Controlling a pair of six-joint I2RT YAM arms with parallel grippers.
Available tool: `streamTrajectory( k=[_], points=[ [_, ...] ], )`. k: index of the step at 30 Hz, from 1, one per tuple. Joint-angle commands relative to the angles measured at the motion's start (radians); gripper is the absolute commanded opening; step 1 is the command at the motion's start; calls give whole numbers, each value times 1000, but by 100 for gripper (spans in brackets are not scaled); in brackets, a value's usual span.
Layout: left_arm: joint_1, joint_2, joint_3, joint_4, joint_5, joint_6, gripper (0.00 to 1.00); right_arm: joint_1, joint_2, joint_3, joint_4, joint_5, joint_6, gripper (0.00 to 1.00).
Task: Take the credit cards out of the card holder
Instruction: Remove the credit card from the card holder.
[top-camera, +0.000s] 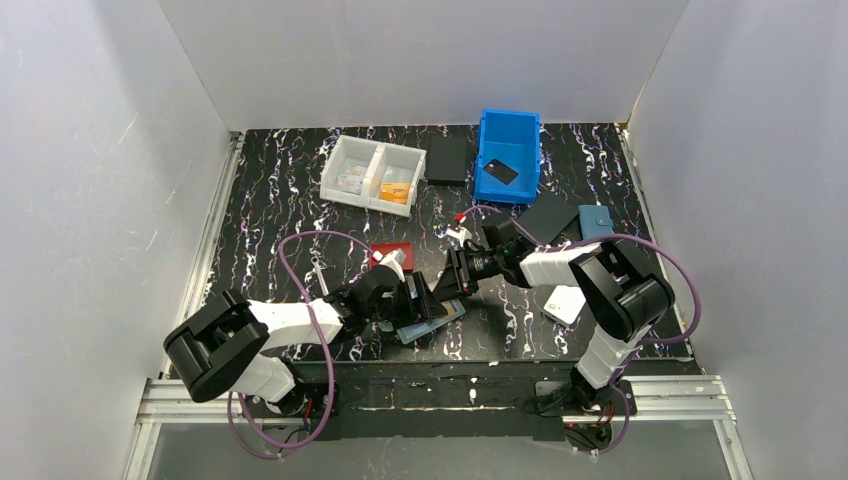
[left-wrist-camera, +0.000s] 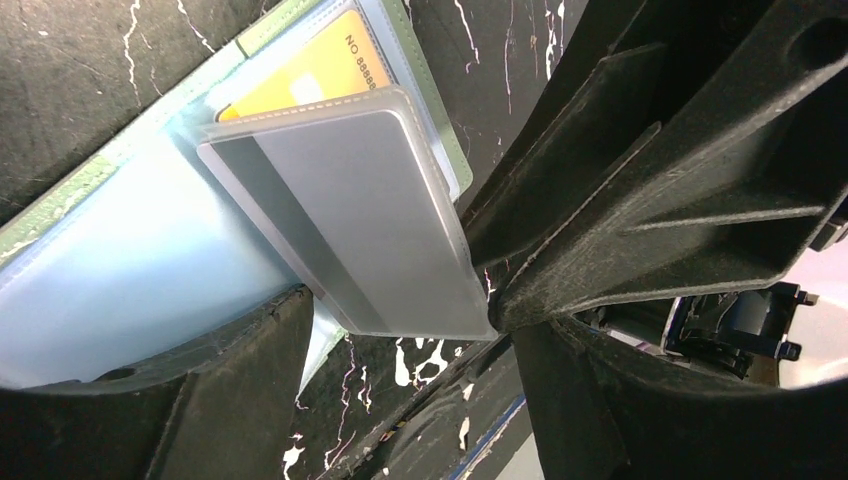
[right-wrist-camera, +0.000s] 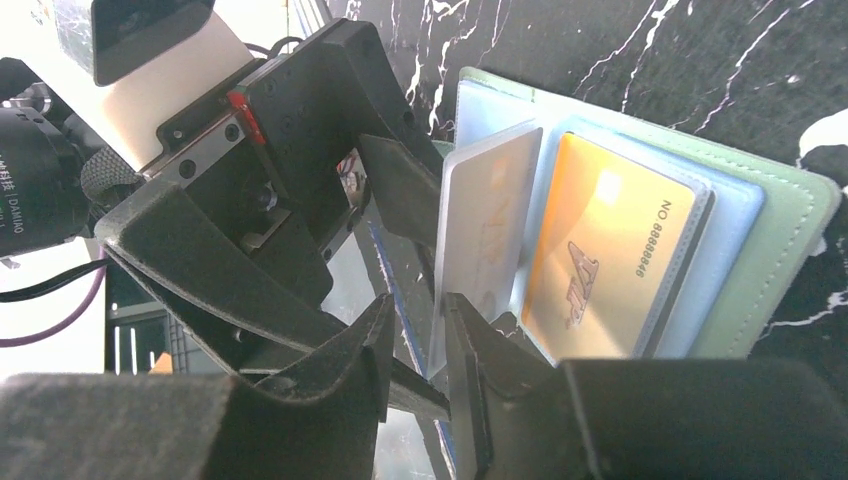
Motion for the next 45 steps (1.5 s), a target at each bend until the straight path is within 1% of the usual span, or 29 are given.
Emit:
streamTrajectory(
  k=[1, 3, 9, 11, 13, 18, 19, 23, 25, 26, 28, 33, 36, 42, 45],
  points=[
    [-2, -14, -6, 8, -7, -5, 69, 20, 17, 1, 65, -79, 42, 33],
    [-2, -21, -12, 7, -8, -8, 64, 24, 21, 3, 70, -86, 46, 33],
    [-2, -33, -37, 7, -11, -24, 45, 28, 20, 4, 89, -105, 59, 34],
    [-2, -44, -49, 7, -14, -30, 36, 29, 19, 6, 91, -111, 59, 36],
    [-2, -62, -65, 6, -21, -37, 31, 28, 15, 8, 95, -115, 55, 40],
    [-2, -104, -119, 7, -39, -67, 31, 28, -2, 20, 78, -120, 22, 51],
    [-2, -112, -132, 6, -43, -77, 32, 27, -3, 22, 68, -117, 12, 52],
    [-2, -153, -186, 6, -58, -121, 46, 28, -6, 35, 16, -104, -36, 53],
    [-2, -177, -208, 7, -73, -137, 56, 28, -11, 48, -24, -88, -80, 53],
    [-1, -190, -217, 7, -82, -142, 59, 27, -14, 50, -37, -82, -94, 53],
    [4, -211, -228, 6, -97, -141, 61, 28, -19, 54, -54, -71, -115, 53],
    [43, -244, -243, 6, -107, -146, 61, 28, -18, 64, -87, -63, -145, 53],
    [64, -247, -244, 6, -109, -157, 58, 28, -21, 69, -97, -61, -156, 53],
    [88, -230, -241, 6, -114, -176, 48, 28, -25, 80, -129, -54, -197, 52],
    [95, -213, -237, 7, -114, -179, 41, 28, -27, 86, -146, -51, -223, 52]
  ],
)
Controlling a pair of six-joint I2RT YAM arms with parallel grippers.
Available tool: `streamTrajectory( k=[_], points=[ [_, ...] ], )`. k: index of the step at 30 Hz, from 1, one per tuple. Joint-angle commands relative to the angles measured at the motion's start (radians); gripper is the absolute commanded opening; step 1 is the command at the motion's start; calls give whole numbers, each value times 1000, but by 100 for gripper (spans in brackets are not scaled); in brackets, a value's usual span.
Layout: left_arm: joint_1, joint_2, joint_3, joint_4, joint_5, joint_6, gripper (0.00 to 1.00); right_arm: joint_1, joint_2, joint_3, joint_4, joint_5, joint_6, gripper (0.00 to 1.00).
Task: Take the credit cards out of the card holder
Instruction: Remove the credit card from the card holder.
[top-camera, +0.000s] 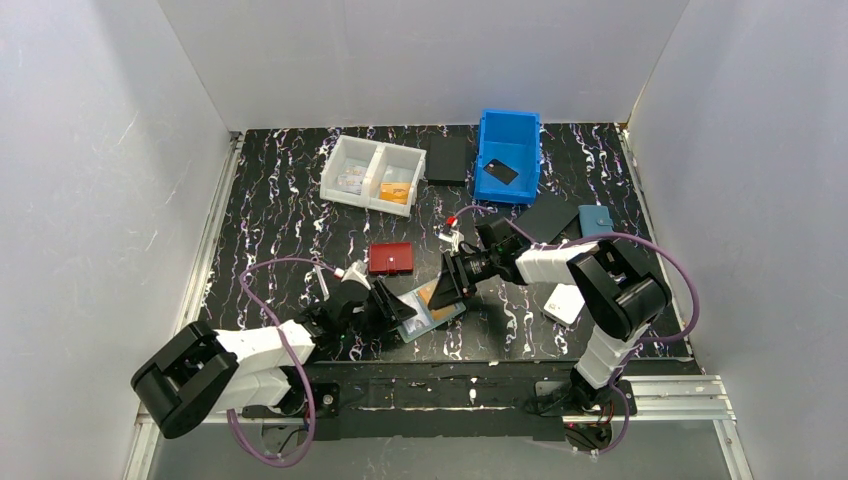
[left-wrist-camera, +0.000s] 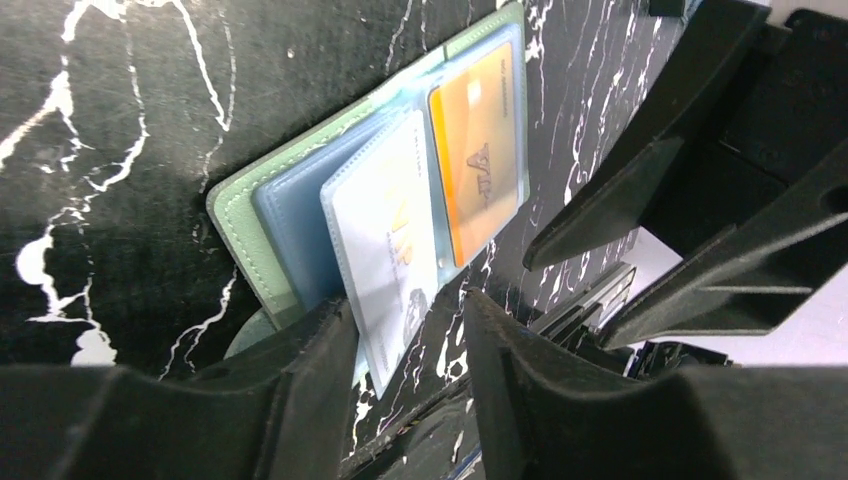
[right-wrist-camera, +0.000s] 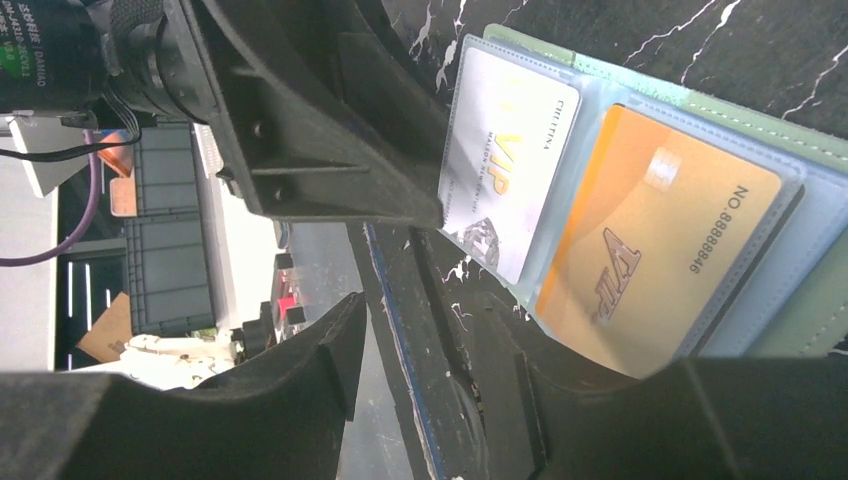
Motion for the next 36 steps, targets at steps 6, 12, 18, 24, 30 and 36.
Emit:
streamTrajectory(
  k=[6, 12, 18, 24, 30, 36],
  points=[
    [30, 36, -6, -23, -50, 34, 3, 5, -47, 55, -55, -6, -134, 52],
    [30, -68, -29, 58, 26, 296, 0, -4, -99, 100, -239, -69, -463, 52],
    [33, -175, -79, 220, 76, 422, 0, -20, -145, 70, -143, -122, -410, 52],
    [33, -165, -77, 359, 140, 420, 0, -33, -160, 67, -122, -184, -397, 53],
    [32, -91, -99, 554, 184, 359, 0, -40, -175, 62, -113, -169, -383, 53],
    [33, -40, -100, 662, 214, 331, 0, -47, -168, 55, -86, -167, -346, 52]
  ],
)
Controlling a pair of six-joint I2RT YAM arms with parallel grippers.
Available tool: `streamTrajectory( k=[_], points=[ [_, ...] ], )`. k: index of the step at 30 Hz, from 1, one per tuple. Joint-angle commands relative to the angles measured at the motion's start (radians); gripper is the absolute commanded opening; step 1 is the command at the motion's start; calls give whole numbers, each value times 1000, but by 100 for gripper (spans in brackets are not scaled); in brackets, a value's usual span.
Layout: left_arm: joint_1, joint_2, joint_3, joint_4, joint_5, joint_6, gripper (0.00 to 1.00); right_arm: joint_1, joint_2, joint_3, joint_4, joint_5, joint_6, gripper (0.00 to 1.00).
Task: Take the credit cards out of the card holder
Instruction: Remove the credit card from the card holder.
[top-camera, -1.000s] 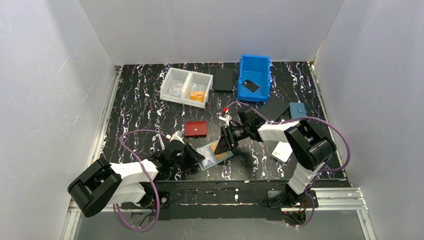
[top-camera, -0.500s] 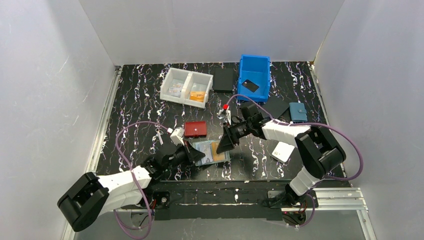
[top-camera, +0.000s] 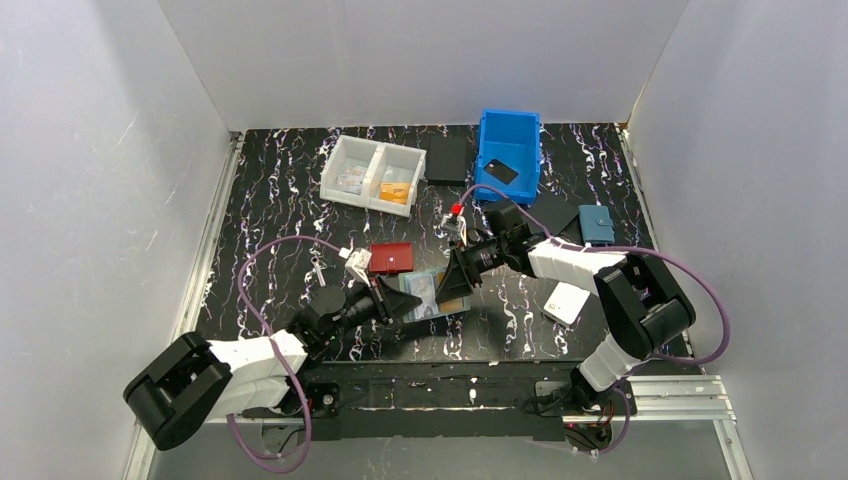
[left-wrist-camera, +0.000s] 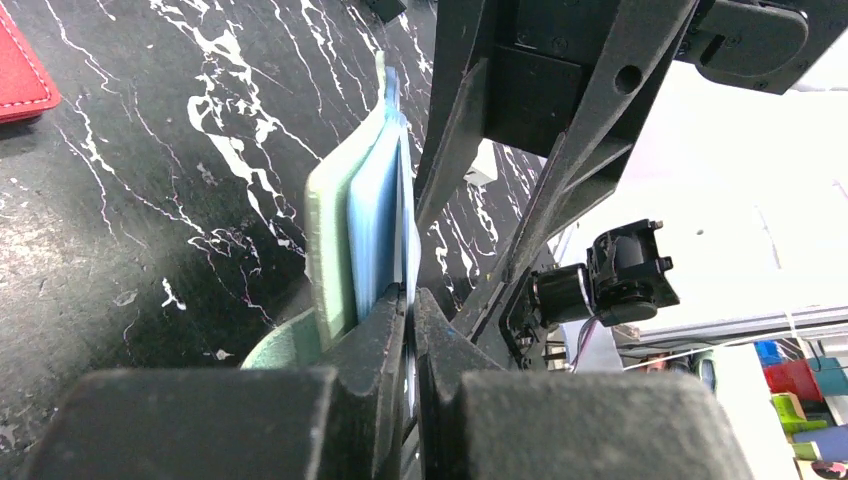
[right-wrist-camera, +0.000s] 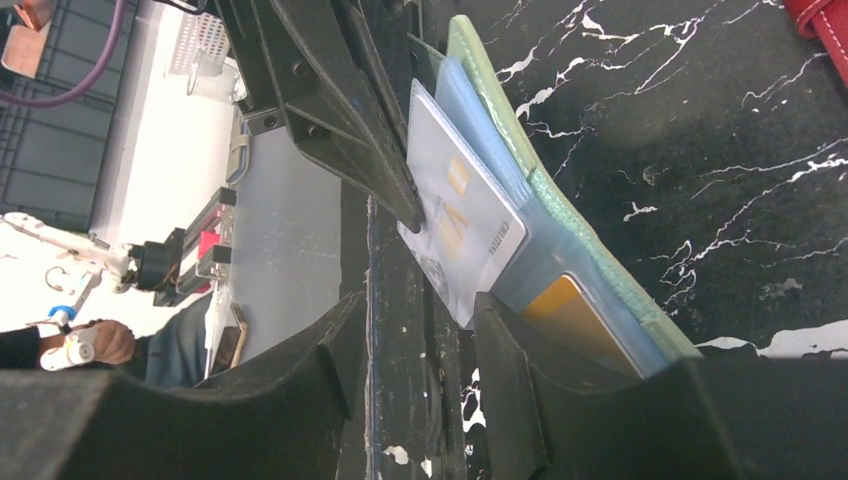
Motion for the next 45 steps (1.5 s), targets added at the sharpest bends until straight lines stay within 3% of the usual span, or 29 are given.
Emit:
streamTrajectory(
  k=[1, 22, 28, 34, 39, 42, 45],
  points=[
    [7, 39, -9, 200, 49, -30, 0, -10, -31, -4, 59, -22, 31, 52],
    [7, 78, -10, 295, 66, -70, 0, -45, -37, -36, 143, -12, 120, 52],
    [7, 120, 30, 322, 90, -82, 0, -42, -18, -59, 275, -70, 242, 40],
    [7, 158, 19, 349, 83, -91, 0, -42, -15, -57, 297, -85, 273, 3],
    [8, 112, -35, 344, 34, -84, 1, -48, -10, -44, 261, -105, 233, 1],
    [14, 41, -67, 283, -1, -80, 11, -57, -9, -35, 214, -98, 194, 1],
    [19, -31, -74, 205, -6, -72, 11, -61, -5, -33, 194, -81, 179, 1]
  ],
)
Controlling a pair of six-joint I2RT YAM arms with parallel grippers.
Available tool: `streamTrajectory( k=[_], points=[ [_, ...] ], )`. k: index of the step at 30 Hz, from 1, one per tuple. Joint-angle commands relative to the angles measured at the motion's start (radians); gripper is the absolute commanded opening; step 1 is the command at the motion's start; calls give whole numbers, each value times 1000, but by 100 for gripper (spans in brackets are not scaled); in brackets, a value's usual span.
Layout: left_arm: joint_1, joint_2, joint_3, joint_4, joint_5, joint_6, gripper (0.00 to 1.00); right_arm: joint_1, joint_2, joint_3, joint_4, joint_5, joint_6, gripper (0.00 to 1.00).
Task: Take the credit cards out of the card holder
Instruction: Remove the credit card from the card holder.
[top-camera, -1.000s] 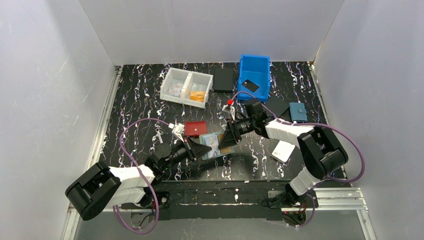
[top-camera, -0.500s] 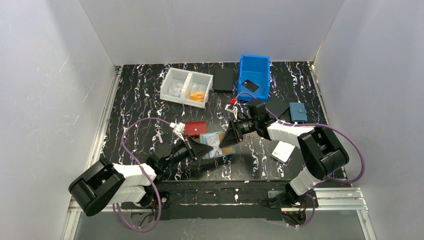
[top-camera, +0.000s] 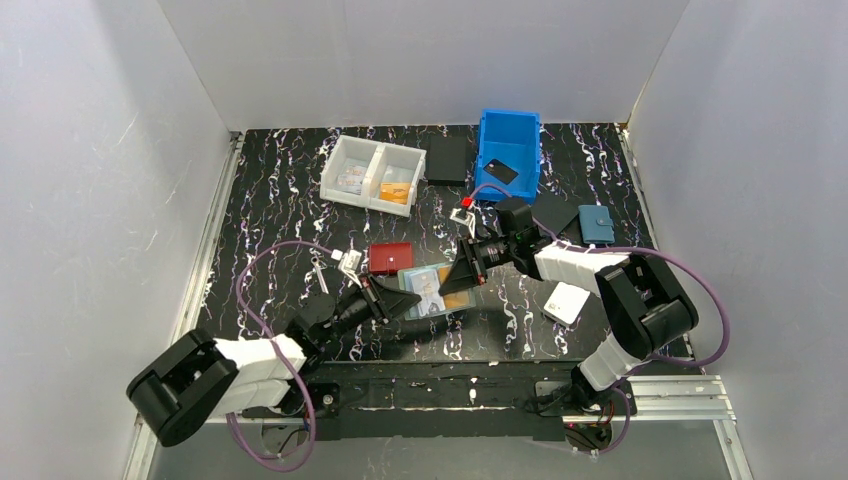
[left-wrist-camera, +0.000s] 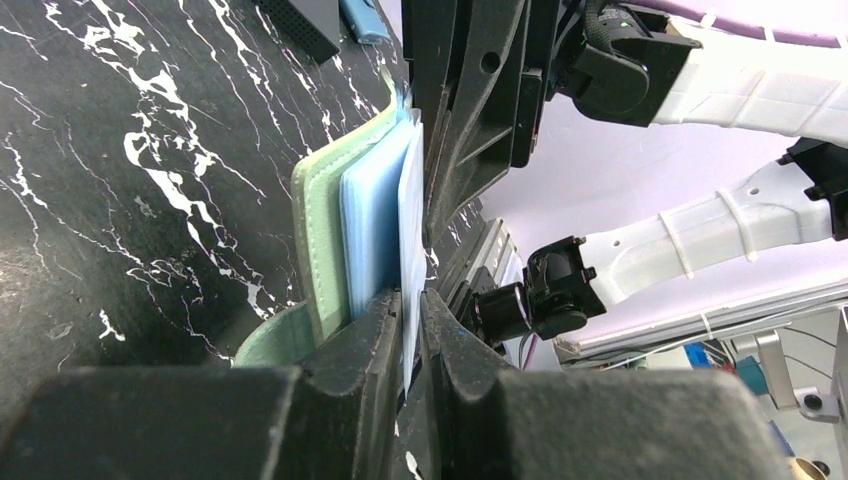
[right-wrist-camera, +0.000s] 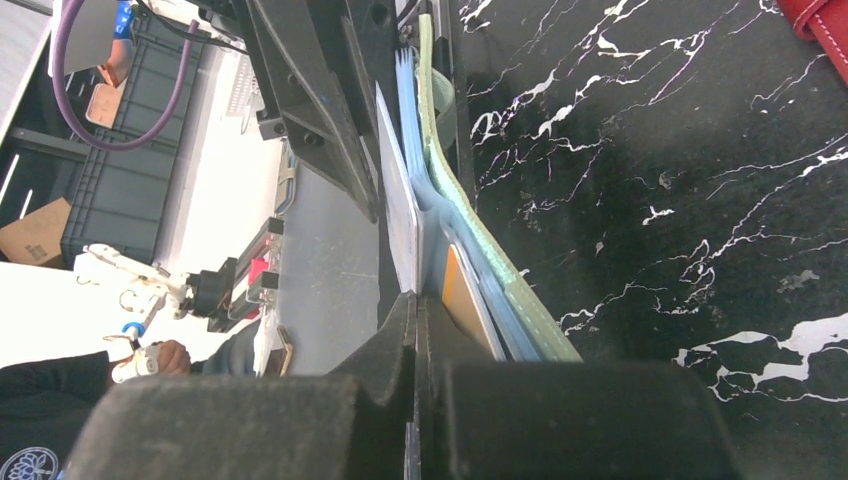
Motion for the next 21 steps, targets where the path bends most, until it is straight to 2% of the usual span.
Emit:
streamTrajectory(
  k=[1, 4, 7, 12, 17, 21],
  points=[
    [9, -108, -17, -82, -39, 24, 9, -8, 3, 27, -19, -10, -49, 1],
    [15, -134, -23, -101, -39, 28, 3, -8, 6, 31, -36, -4, -65, 1],
    [18, -134, -27, -102, -35, 26, 4, -9, 7, 31, -43, -1, -73, 1],
    [18, -117, -20, -102, -23, 24, 15, -9, 13, 35, -59, 9, -85, 1],
    [17, -72, -7, -107, -15, 18, 32, -9, 16, 37, -70, 11, -96, 1],
    [17, -19, 20, -105, 12, 13, 35, -8, 22, 38, -73, 9, -96, 1]
  ],
)
